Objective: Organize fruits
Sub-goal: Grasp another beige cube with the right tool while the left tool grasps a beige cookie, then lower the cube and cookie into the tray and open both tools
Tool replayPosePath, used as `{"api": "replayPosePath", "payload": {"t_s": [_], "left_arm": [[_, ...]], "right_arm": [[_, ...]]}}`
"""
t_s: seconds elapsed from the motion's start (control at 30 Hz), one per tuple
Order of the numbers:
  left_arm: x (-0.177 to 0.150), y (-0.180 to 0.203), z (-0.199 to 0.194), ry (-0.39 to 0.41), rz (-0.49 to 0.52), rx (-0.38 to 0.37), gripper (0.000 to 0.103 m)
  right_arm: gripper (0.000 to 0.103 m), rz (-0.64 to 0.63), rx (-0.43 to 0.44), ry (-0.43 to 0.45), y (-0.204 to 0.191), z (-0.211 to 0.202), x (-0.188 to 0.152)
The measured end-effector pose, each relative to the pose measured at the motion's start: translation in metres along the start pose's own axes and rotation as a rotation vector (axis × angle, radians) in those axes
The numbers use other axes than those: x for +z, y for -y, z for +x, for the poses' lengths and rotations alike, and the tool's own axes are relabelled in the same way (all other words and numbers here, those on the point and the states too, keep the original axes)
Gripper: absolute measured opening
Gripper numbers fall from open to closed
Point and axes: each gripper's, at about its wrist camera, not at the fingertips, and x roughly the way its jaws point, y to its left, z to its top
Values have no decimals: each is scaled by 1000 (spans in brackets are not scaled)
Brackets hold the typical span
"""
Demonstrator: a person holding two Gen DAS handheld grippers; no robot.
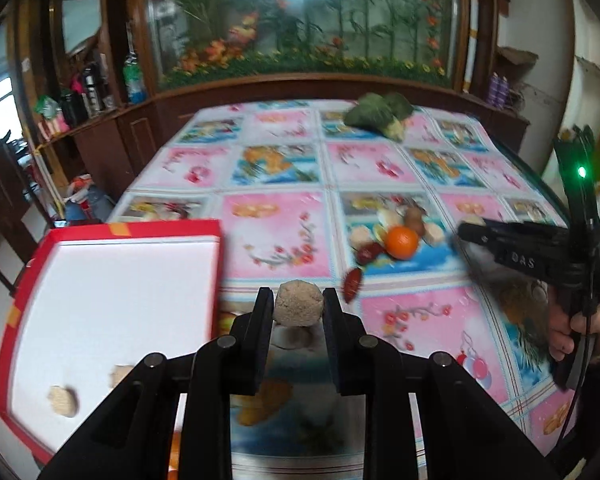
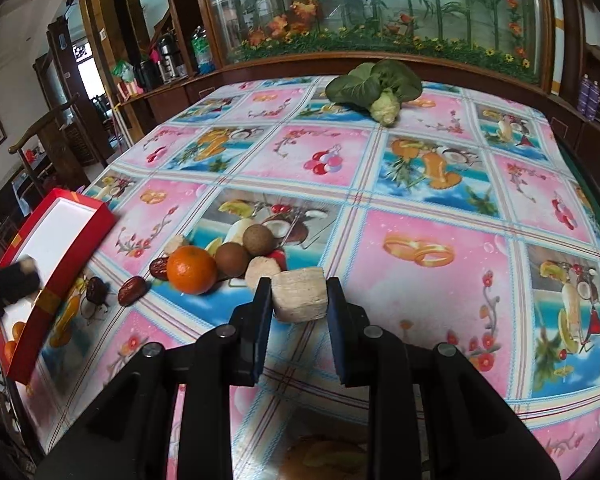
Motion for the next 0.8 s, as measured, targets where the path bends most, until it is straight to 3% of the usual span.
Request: {"api": "replayPosePath", "payload": {"t_s": [0.13,0.33,0.47,0.8], "left_arm": [[4,-18,-8,31,-40,40,24],[-4,-13,-6,7,-39,-11,24],[-5,-23,-15,25,-62,-11,24],[-12,-98,-45,100,-162,133,24]], "right_arm": [[28,40,3,6,6,1,0],[28,100,27,23,13,-1,1],[28,177,115,39,9,-6,2],[29,153,319,126,-87,-12,8]]}}
